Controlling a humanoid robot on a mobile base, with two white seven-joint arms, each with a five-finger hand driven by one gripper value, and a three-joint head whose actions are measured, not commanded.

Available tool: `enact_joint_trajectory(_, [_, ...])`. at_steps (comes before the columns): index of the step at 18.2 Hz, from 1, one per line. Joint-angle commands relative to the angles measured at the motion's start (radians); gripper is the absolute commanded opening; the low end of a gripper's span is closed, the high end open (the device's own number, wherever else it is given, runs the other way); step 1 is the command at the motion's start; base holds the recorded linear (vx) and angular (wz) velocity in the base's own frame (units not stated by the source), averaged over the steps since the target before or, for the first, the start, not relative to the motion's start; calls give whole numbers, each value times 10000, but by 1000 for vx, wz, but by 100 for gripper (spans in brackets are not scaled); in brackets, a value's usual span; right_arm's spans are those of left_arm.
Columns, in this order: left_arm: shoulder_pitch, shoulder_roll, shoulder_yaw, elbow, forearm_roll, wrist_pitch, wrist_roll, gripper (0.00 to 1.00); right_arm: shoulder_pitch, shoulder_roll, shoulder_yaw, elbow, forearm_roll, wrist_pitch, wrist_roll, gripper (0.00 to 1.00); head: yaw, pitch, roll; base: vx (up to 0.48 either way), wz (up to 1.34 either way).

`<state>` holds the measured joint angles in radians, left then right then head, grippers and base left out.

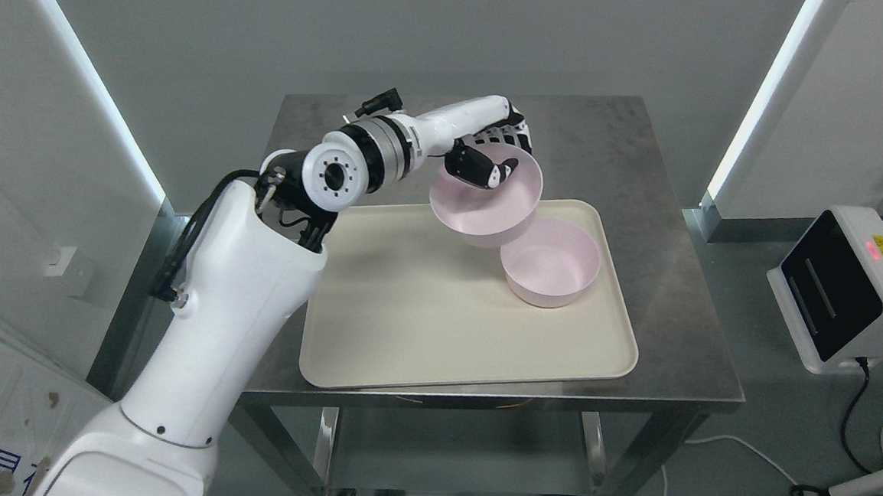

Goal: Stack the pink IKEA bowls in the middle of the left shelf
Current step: 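Lift the pink bowl with the left hand over the other bowl, then lower the held bowl into the other pink bowl and open the left hand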

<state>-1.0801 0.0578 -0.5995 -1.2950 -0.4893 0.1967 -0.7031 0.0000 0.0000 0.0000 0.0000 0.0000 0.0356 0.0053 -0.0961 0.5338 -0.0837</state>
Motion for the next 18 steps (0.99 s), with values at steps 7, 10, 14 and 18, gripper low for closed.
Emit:
enact_joint_trajectory(7, [-964,-404,-2750,1614,60,-326,1003,1,15,-175,-107,-337,0,-3,8,100,0,0,0,0,0])
enact_joint_trajectory(10, [-980,-404,-2749,1950,306,-310,1171,1,15,-175,-107,-337,0,-3,8,100,0,0,0,0,0])
enact_joint_trajectory(14, [-980,-404,-2642,2197,306,-310,1310,2,15,-175,-107,-337,0,-3,8,100,0,0,0,0,0])
enact_joint_trajectory(18, [-965,-404,-2321,2304,322,-341,1447,21,15,-175,-107,-337,0,-3,8,100,0,0,0,0,0])
